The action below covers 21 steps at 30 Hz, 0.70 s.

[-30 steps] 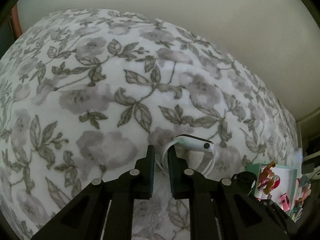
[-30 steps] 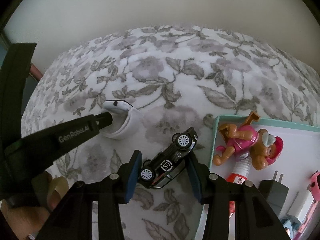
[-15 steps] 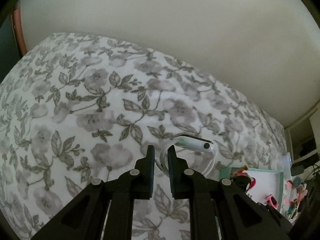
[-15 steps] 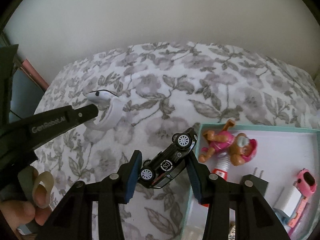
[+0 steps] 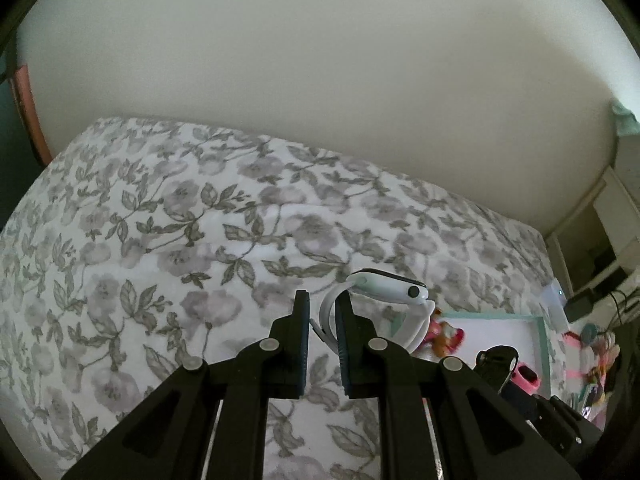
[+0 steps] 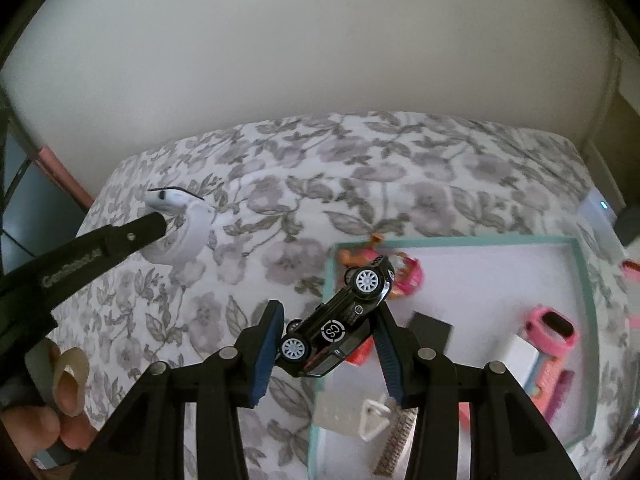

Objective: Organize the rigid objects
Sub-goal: 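Carry the white cable and black toy car into the tray and open both tools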

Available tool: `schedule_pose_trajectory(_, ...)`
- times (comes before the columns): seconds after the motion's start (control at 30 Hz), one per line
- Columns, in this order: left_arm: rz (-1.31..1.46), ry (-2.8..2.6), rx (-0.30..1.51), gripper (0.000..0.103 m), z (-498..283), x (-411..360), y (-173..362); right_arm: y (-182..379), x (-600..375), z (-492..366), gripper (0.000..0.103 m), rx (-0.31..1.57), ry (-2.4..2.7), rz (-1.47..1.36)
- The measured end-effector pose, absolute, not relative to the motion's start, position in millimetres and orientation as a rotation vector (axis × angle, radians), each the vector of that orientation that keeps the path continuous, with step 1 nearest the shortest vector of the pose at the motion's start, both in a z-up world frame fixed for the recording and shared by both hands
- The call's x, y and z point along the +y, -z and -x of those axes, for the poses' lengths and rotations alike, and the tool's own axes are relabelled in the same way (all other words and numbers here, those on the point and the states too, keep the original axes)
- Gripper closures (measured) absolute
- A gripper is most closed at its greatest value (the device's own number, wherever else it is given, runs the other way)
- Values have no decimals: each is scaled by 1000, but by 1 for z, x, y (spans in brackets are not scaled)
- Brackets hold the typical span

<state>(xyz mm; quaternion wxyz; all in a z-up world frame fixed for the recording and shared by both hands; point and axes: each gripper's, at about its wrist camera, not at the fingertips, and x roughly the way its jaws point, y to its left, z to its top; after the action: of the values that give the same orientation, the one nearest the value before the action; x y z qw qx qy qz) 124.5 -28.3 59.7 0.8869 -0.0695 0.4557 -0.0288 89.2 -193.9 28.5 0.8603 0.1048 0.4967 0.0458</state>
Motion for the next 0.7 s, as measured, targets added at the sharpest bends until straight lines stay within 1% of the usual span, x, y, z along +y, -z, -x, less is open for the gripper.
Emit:
schedule_pose_trajectory(0.2,109,122,952,90,-98,-55,-63,-32,-216,-64,55,1046,-40,-255)
schedule_pose_trajectory(0.7,-10,263,998,90,-49,-125,-48,-33,-278,-7,55,1062,143,-270)
